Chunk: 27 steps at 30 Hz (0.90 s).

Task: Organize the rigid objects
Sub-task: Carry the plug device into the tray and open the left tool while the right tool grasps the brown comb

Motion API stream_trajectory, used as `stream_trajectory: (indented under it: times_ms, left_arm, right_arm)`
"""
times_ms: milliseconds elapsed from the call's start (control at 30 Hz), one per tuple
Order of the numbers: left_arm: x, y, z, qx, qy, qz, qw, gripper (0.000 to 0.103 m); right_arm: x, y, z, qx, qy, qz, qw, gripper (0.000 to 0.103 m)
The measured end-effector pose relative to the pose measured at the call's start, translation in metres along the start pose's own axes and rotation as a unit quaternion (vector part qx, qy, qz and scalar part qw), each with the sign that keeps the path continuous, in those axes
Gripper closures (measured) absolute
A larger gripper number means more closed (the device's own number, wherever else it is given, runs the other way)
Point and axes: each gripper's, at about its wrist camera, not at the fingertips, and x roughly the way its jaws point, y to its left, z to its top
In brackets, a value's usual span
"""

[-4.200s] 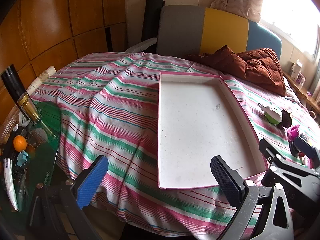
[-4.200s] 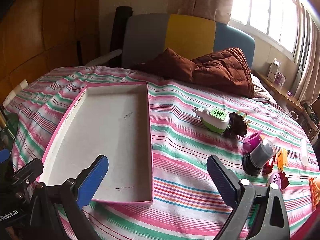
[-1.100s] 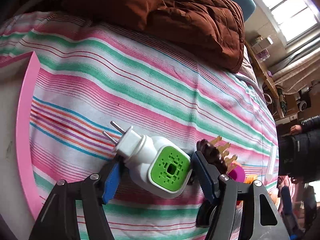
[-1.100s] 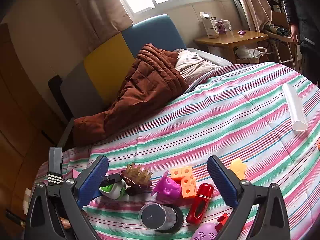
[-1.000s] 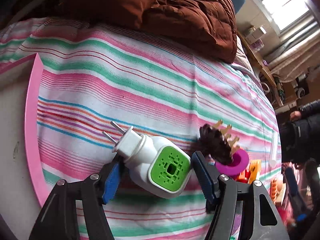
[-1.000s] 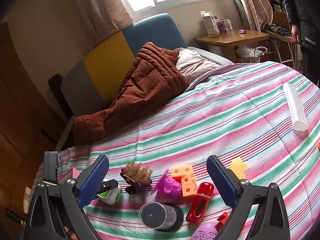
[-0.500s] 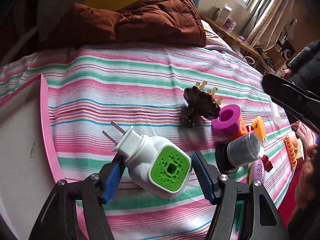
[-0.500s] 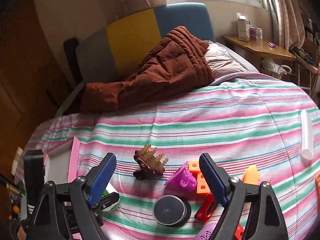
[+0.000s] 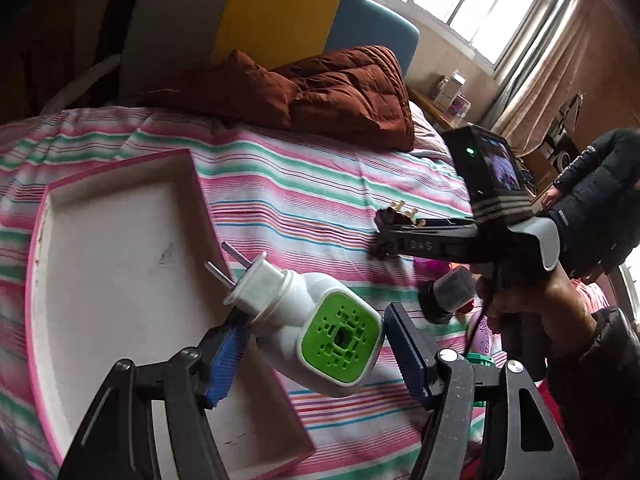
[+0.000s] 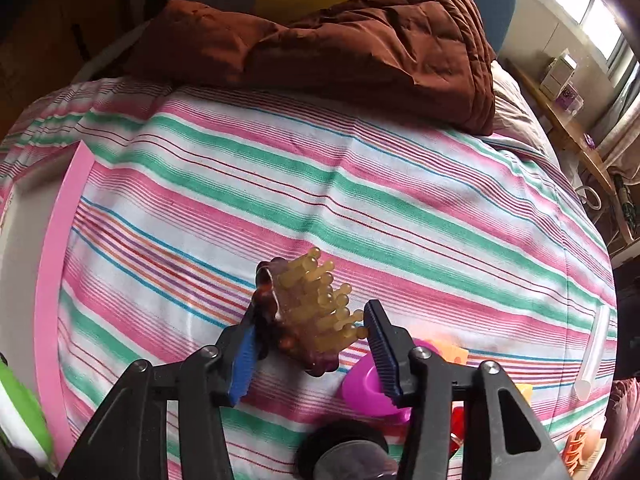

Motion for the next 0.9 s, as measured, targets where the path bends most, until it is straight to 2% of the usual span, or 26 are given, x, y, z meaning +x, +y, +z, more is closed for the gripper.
stream_trajectory:
  times_ms: [133, 200, 267, 433, 600, 667, 700, 767, 900]
  left_arm:
    - [-0.007, 0.047, 0.005, -0.016, -0.005, 0.038, 0.9991, 0.035]
    - [-0.003, 0.077, 0.013, -0.030, -0.001, 0.053, 0.9981, 0.035]
    - [0.005, 0.102, 0.022, -0.040, 0.005, 0.080, 0.9960, 0.035]
    - [0.018, 0.148, 0.046, -0.051, 0.000, 0.134, 0.9896, 0.035]
    - [0.031, 0.169, 0.058, -0.050, 0.014, 0.163, 0.9853, 0.034]
    - [0.026, 0.173, 0.058, -0.060, 0.000, 0.160, 0.9854, 0.031]
    - [0.021, 0.173, 0.057, -0.064, -0.007, 0.165, 0.9842, 0.024]
    - [0.010, 0.173, 0.053, -0.079, -0.021, 0.174, 0.9813, 0.017]
    - [-0.016, 0.168, 0.037, -0.102, -0.050, 0.193, 0.9747, 0.017]
  right_arm:
    - [-0.022, 0.016, -0.027, -0.028, -0.032, 0.011, 0.999, 0.053]
    - [-0.032, 0.024, -0.036, -0.032, -0.043, 0.033, 0.998, 0.053]
    - [-0.035, 0.031, -0.043, -0.032, -0.045, 0.046, 0.997, 0.053]
    - [-0.034, 0.046, -0.059, -0.043, -0.042, 0.042, 0.997, 0.053]
    - [-0.034, 0.053, -0.056, -0.046, -0.047, 0.036, 0.997, 0.053]
    - [-0.034, 0.054, -0.056, -0.047, -0.049, 0.033, 0.997, 0.053]
    - [-0.034, 0.054, -0.056, -0.046, -0.049, 0.032, 0.997, 0.053]
    - [-0.033, 0.055, -0.057, -0.047, -0.050, 0.030, 0.997, 0.053]
    - [-0.033, 0.058, -0.058, -0.047, -0.051, 0.024, 0.997, 0.052]
